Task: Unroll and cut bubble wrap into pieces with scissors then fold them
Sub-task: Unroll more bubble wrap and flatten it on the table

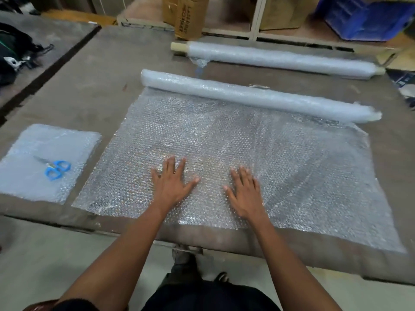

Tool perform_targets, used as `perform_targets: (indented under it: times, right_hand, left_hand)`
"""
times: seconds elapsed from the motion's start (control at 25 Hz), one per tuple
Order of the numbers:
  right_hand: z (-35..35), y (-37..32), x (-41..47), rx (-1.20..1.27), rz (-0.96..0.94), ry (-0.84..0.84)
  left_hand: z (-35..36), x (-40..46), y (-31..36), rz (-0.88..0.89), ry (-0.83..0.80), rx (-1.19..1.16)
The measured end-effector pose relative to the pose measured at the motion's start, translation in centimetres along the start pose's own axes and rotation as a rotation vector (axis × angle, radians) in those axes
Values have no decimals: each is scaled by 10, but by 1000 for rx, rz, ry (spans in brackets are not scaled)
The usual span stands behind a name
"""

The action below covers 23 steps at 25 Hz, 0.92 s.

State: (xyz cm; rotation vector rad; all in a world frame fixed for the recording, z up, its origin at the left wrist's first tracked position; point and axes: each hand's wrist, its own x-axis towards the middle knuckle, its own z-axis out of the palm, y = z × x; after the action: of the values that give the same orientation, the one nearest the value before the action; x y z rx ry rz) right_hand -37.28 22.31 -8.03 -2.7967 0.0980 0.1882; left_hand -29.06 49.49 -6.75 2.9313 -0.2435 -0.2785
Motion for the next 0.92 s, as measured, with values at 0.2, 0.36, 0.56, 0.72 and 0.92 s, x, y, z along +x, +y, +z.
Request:
perform_targets:
  times: [0.2,0.36,0.56,0.72,0.92]
  right_hand:
    - [-2,11,-32,31,6,101]
    - [-15,48,-45,-33,280,221]
    - [-21,72,-67,31,294,159]
    - [-26,97,-99,60,398,333]
    - [-27,132,-117,-34,454,231]
  left_hand:
    - [1,-12,8,23,37,34]
    - [10,-28,60,182,2,-11]
    - [35,-48,71,278,-84,68]
    - [34,-53,75,273,-55,43]
    - [45,-64,138,480,-36,2]
